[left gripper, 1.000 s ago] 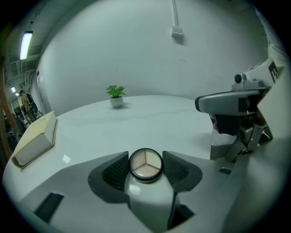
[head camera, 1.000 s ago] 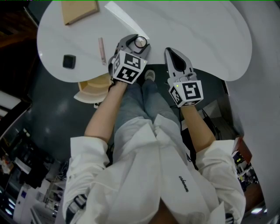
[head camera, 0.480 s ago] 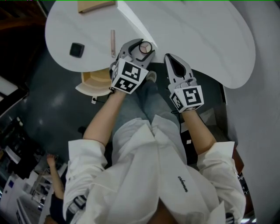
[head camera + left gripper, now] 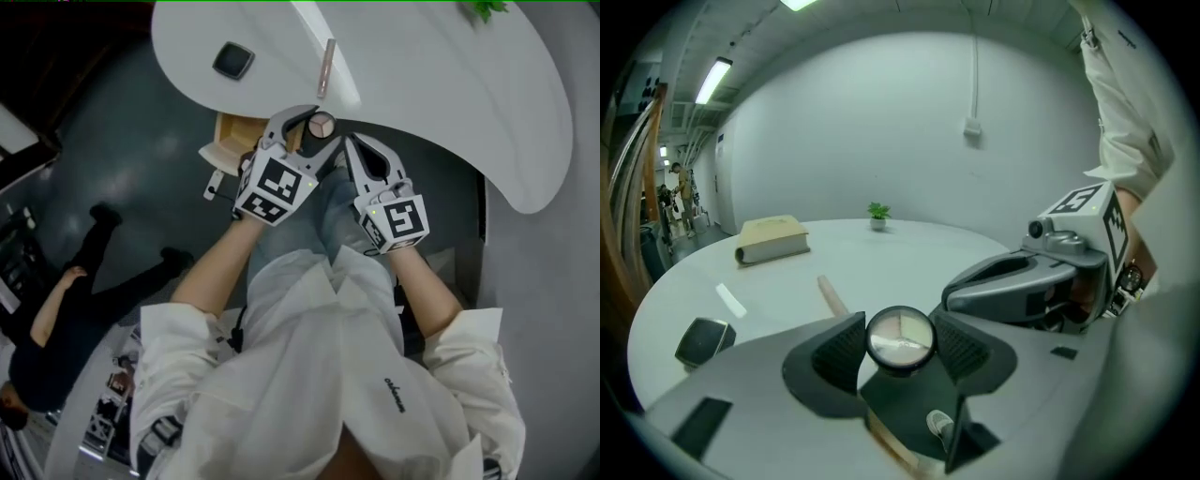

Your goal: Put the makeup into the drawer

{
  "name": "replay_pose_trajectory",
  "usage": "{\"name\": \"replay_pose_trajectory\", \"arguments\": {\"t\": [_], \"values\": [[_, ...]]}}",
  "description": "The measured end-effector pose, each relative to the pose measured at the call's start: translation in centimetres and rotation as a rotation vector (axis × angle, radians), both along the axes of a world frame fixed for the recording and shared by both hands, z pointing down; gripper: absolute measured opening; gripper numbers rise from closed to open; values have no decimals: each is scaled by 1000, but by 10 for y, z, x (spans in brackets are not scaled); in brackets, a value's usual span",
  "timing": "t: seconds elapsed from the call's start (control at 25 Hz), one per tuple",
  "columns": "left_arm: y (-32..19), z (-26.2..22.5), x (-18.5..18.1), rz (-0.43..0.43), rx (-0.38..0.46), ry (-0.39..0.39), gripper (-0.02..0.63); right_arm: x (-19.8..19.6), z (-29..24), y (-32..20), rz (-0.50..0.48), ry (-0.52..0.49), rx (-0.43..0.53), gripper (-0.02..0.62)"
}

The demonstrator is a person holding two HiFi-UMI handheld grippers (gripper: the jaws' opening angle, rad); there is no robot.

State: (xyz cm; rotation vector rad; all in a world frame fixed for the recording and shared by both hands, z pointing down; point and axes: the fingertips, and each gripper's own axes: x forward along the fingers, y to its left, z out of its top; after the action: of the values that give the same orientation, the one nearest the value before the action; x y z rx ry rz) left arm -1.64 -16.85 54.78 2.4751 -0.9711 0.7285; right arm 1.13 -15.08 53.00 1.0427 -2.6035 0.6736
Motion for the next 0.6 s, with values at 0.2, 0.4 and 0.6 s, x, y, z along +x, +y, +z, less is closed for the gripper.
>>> {"name": "replay_pose_trajectory", "arguments": {"t": [0.2,0.4,0.6], "values": [[36,11,-45,43,-10,-32,245,-46,16,25,-59,31,-30,17],[65,39,-80,199,2,-102,245,-73,45,41,-99,79,-50,17],[92,101,-103,542,69,-274,245,-93,91,46,-146,141,-73,17]]}}
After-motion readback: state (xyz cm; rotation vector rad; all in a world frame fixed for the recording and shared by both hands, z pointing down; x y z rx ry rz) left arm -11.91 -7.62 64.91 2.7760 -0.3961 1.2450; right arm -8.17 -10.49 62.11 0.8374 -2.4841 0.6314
